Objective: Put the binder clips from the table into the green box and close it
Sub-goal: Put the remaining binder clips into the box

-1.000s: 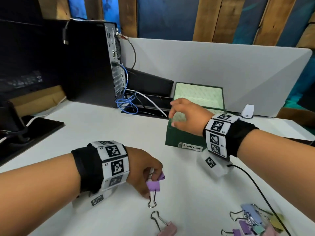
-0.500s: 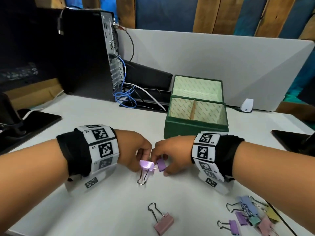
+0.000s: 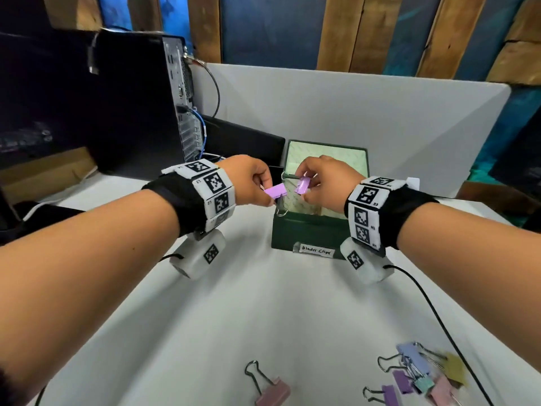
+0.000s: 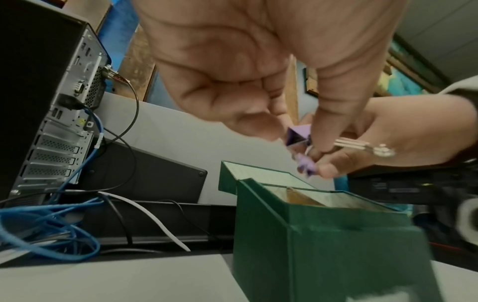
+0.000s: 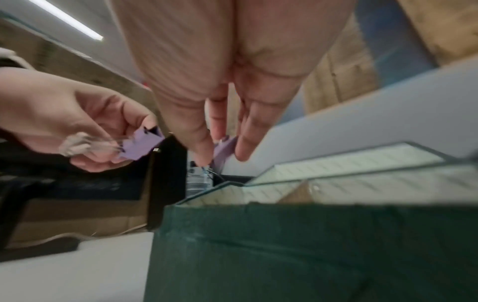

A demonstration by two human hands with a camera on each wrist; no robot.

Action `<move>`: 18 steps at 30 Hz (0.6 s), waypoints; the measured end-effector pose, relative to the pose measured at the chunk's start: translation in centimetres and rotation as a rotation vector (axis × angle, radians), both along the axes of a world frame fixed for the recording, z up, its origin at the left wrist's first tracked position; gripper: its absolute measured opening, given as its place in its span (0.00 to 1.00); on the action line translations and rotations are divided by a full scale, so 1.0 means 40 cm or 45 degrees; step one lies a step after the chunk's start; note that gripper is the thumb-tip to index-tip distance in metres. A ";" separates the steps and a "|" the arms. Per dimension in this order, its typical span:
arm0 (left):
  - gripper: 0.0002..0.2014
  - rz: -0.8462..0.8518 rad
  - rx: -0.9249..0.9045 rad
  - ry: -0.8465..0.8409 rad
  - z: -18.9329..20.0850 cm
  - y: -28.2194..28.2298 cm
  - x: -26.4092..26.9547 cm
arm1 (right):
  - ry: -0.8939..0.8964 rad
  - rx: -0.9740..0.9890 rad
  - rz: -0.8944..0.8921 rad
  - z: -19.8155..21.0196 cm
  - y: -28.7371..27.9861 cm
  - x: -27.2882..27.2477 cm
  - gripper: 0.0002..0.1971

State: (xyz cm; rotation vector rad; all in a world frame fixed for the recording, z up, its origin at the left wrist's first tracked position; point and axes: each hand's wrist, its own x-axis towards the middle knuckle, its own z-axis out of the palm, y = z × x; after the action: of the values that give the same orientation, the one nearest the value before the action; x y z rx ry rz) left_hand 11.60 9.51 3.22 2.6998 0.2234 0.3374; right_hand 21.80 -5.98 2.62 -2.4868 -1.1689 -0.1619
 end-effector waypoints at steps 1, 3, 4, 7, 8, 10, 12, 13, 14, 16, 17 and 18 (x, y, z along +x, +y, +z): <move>0.08 0.033 -0.001 -0.019 0.002 -0.007 0.019 | 0.059 -0.016 -0.030 -0.002 0.000 0.009 0.20; 0.09 0.107 -0.003 -0.030 0.006 -0.014 0.050 | 0.155 0.043 -0.055 -0.006 -0.005 0.019 0.20; 0.10 0.134 0.005 -0.027 0.007 -0.016 0.065 | 0.176 0.104 -0.069 -0.004 -0.014 0.022 0.19; 0.12 0.170 0.034 -0.005 0.005 -0.027 0.103 | 0.159 0.175 -0.058 0.008 -0.055 0.006 0.14; 0.13 0.176 0.042 0.001 0.002 -0.031 0.112 | 0.158 0.150 -0.022 0.011 -0.071 -0.007 0.12; 0.13 0.172 0.049 0.016 -0.006 -0.043 0.124 | 0.180 0.033 0.077 0.013 -0.109 -0.042 0.11; 0.15 0.158 0.042 0.025 -0.013 -0.054 0.120 | 0.197 -0.116 0.172 0.010 -0.150 -0.080 0.10; 0.17 0.146 0.050 0.018 -0.015 -0.059 0.111 | 0.194 -0.186 0.212 0.007 -0.169 -0.096 0.10; 0.19 0.115 0.066 0.003 -0.015 -0.067 0.098 | 0.187 -0.248 0.244 0.004 -0.190 -0.109 0.11; 0.21 -0.021 0.059 -0.001 -0.018 -0.092 0.056 | 0.193 -0.365 0.277 -0.004 -0.231 -0.132 0.11; 0.20 -0.124 0.054 0.037 -0.020 -0.106 0.028 | 0.203 -0.426 0.282 -0.010 -0.253 -0.143 0.11; 0.19 -0.239 0.074 0.108 -0.022 -0.117 -0.001 | 0.213 -0.486 0.286 -0.013 -0.272 -0.152 0.11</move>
State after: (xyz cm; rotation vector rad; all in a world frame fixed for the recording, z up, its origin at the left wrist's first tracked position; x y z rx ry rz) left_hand 11.55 4.82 2.35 2.7675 -0.0168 0.1759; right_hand 15.74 -16.87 2.08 -2.5912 -1.5080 0.3563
